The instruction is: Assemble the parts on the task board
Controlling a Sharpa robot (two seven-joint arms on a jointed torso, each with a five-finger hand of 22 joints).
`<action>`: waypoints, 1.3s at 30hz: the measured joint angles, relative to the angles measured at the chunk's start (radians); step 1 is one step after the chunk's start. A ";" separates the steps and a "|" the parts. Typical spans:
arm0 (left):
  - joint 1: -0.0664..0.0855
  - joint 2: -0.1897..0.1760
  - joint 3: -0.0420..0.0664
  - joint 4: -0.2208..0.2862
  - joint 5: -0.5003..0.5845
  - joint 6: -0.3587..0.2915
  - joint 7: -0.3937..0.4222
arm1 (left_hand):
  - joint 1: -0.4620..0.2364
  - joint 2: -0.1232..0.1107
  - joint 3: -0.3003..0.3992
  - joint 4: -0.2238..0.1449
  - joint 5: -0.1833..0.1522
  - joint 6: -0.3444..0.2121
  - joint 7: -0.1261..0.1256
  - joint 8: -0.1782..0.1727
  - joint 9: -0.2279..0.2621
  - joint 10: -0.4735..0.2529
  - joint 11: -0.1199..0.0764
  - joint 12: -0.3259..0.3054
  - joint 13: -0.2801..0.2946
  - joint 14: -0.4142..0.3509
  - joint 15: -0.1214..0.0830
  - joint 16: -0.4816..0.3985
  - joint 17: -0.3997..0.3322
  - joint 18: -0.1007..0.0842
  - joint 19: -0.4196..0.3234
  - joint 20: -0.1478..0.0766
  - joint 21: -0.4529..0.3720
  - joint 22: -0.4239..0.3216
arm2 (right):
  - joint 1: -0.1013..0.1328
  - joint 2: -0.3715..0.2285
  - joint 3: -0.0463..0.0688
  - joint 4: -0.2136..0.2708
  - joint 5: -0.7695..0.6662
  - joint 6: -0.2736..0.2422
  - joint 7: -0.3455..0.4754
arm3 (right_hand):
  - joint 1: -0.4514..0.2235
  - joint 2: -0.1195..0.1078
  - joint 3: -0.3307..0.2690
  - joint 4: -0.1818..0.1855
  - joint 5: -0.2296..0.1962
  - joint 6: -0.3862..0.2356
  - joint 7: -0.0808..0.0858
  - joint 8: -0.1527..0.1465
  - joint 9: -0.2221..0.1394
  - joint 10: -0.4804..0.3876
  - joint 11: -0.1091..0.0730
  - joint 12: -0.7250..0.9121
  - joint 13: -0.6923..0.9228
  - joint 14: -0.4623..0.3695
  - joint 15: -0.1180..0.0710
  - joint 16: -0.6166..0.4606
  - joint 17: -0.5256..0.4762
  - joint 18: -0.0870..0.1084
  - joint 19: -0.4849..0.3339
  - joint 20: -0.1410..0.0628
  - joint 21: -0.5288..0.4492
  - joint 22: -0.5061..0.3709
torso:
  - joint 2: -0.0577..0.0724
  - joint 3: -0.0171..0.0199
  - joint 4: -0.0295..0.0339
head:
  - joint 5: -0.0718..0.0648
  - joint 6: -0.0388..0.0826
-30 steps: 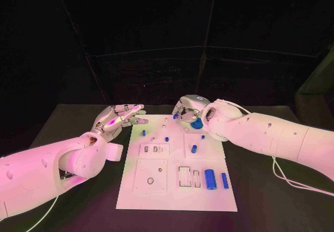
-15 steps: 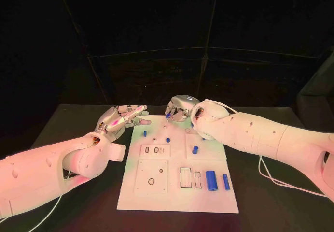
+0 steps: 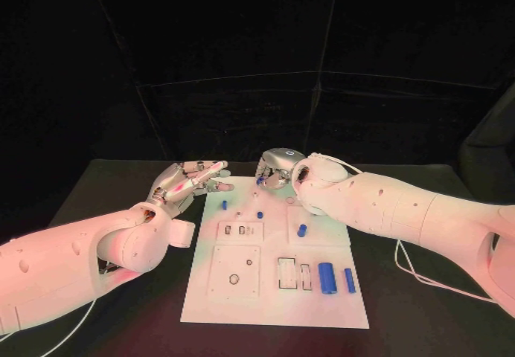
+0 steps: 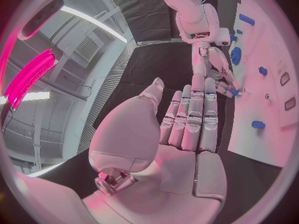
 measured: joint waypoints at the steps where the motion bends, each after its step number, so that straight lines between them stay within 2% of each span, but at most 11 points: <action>1: 0.000 0.000 0.000 0.001 0.000 0.000 0.000 | 0.000 0.000 0.000 0.000 0.000 0.000 0.000 0.000 0.000 0.000 0.000 0.000 0.000 0.000 0.000 0.000 0.000 0.000 0.000 0.000 0.000 0.000 | 0.000 0.001 0.000 0.000 -0.003 0.001 -0.004 | 0.000 0.000 0.000 0.000 0.000 0.000 0.000 0.000 0.000 0.000 0.000 0.000 0.000 0.000 0.000 0.000 0.000 0.000 0.000 0.000 0.000 0.000 | 0.000 -0.0001 0.0000 | 0.000 0.000; 12: 0.002 -0.001 0.000 0.001 0.000 0.000 0.000 | 0.000 0.000 0.000 0.000 0.000 0.000 0.000 0.000 0.000 0.000 0.000 0.000 0.000 0.000 0.000 0.000 0.001 0.000 0.000 0.000 0.000 0.000 | 0.000 0.013 0.000 -0.004 -0.028 0.013 -0.031 | 0.000 0.000 0.006 -0.001 0.000 0.000 0.000 0.000 0.001 0.000 0.000 0.000 0.000 0.000 0.000 0.000 -0.005 0.000 -0.004 0.004 0.000 0.000 | 0.001 -0.0003 0.0014 | 0.001 -0.003; 13: 0.002 -0.001 0.000 0.001 0.000 0.000 0.000 | 0.000 0.000 0.000 0.000 0.000 0.000 0.000 0.000 0.000 0.000 0.000 0.000 0.000 0.000 0.000 0.000 0.001 0.000 0.000 0.000 0.000 0.000 | 0.000 0.013 0.000 -0.005 -0.029 0.014 -0.033 | 0.000 -0.008 0.008 0.001 0.000 -0.003 0.003 0.000 0.002 0.000 0.000 0.000 0.000 0.000 0.000 0.000 -0.005 0.000 -0.004 0.004 0.000 -0.001 | 0.001 -0.0003 0.0016 | 0.001 -0.004; 16: 0.003 -0.001 0.000 0.001 0.000 0.000 0.000 | 0.000 0.000 0.000 0.000 0.000 0.000 0.000 0.000 0.000 0.000 0.000 0.000 0.000 0.000 0.000 0.000 0.001 0.000 0.000 0.000 0.000 0.000 | 0.000 0.016 0.000 -0.007 -0.032 0.015 -0.037 | -0.003 -0.011 0.011 0.003 -0.005 -0.010 0.002 0.000 0.003 -0.008 0.003 0.000 0.000 -0.004 0.004 0.000 -0.009 0.000 -0.005 0.005 0.000 -0.005 | 0.001 -0.0006 0.0016 | 0.002 -0.004; 19: 0.003 -0.001 0.000 0.001 0.001 0.000 -0.001 | 0.000 0.000 0.000 0.000 0.000 0.000 0.000 0.000 0.000 0.000 0.000 0.000 0.000 0.000 0.000 0.000 0.001 0.000 0.000 0.000 0.000 0.000 | 0.000 0.019 0.000 -0.009 -0.035 0.015 -0.039 | -0.017 -0.026 0.019 0.012 -0.018 -0.040 0.012 0.001 0.000 -0.043 0.009 -0.005 -0.004 -0.014 0.014 -0.019 -0.042 0.000 -0.024 0.016 -0.010 -0.033 | 0.001 -0.0007 0.0016 | 0.003 -0.003; 21: 0.003 -0.001 0.000 0.001 0.001 0.000 -0.001 | 0.000 0.000 -0.003 -0.003 0.000 0.000 0.000 -0.004 0.000 0.000 0.000 -0.003 0.000 0.000 0.000 -0.005 0.002 0.000 0.000 0.000 0.000 -0.001 | 0.000 0.020 0.000 -0.010 -0.036 0.015 -0.040 | -0.025 -0.052 0.015 0.021 -0.039 -0.098 0.022 0.001 -0.004 -0.086 0.022 -0.005 -0.005 -0.024 0.024 -0.045 -0.080 0.000 -0.049 0.024 -0.033 -0.073 | 0.002 -0.0007 0.0016 | 0.003 -0.002; 24: 0.004 -0.002 0.000 0.001 0.001 0.000 -0.002 | 0.000 0.000 -0.003 -0.003 0.000 0.000 0.000 -0.004 0.000 0.000 0.000 -0.004 0.000 0.000 0.000 -0.005 0.002 0.000 0.000 0.000 0.000 -0.001 | 0.000 0.021 0.000 -0.010 -0.036 0.012 -0.041 | -0.030 -0.078 -0.012 0.040 -0.044 -0.172 0.025 0.001 -0.004 -0.143 0.030 -0.005 -0.005 -0.034 0.027 -0.075 -0.124 0.000 -0.074 0.031 -0.060 -0.119 | 0.002 -0.0007 0.0016 | 0.004 -0.002; 27: 0.004 -0.002 0.000 0.001 0.001 0.000 -0.002 | 0.000 0.000 -0.003 -0.003 0.000 0.000 0.000 -0.004 0.000 0.000 0.000 -0.004 0.000 0.000 0.000 -0.005 0.002 0.000 0.000 0.000 0.000 -0.001 | 0.000 0.013 0.000 -0.001 -0.036 0.004 -0.041 | -0.024 -0.091 -0.040 0.050 -0.053 -0.196 0.026 0.001 -0.003 -0.168 0.032 -0.005 -0.005 -0.034 0.027 -0.083 -0.140 0.000 -0.076 0.032 -0.067 -0.134 | 0.002 -0.0007 0.0012 | 0.004 -0.002; 33: 0.004 -0.004 0.000 0.000 0.001 0.001 -0.003 | 0.000 0.000 -0.003 -0.003 0.000 0.000 0.000 -0.004 0.000 0.000 0.000 -0.004 0.000 0.000 0.000 -0.005 0.002 0.000 0.000 0.000 0.000 -0.001 | 0.000 -0.061 0.000 0.069 -0.023 -0.035 -0.037 | -0.015 -0.083 -0.062 0.072 -0.024 -0.170 0.029 0.010 0.004 -0.151 0.031 0.024 0.000 -0.038 0.031 -0.093 -0.155 0.000 -0.075 0.032 -0.073 -0.144 | 0.002 0.0006 -0.0007 | 0.004 0.000; 35: 0.004 -0.006 0.000 -0.001 0.001 0.002 -0.003 | 0.000 0.000 -0.003 -0.003 0.000 0.000 0.000 -0.004 0.000 0.000 0.000 -0.004 0.000 0.000 0.000 -0.005 0.002 0.000 0.000 0.000 0.000 -0.001 | 0.000 -0.098 0.000 0.106 -0.014 -0.051 -0.036 | -0.013 -0.081 -0.068 0.078 -0.008 -0.151 0.028 0.018 0.007 -0.114 0.027 0.042 0.004 -0.036 0.029 -0.083 -0.139 0.000 -0.075 0.032 -0.070 -0.132 | 0.002 0.0011 -0.0018 | 0.005 0.001; 39: 0.004 -0.013 0.000 0.000 0.001 0.003 -0.004 | 0.000 0.000 -0.003 -0.003 0.000 0.000 0.000 -0.004 0.000 0.000 0.000 -0.004 0.000 0.000 0.000 -0.005 0.002 0.000 0.000 0.000 0.000 -0.001 | 0.000 -0.202 0.000 0.202 0.023 -0.091 -0.032 | -0.015 -0.083 -0.078 0.106 0.046 -0.118 0.017 0.029 0.009 -0.008 0.005 0.098 0.023 -0.010 0.010 -0.017 -0.050 0.000 -0.024 0.021 -0.023 -0.052 | 0.001 0.0012 -0.0055 | 0.006 0.003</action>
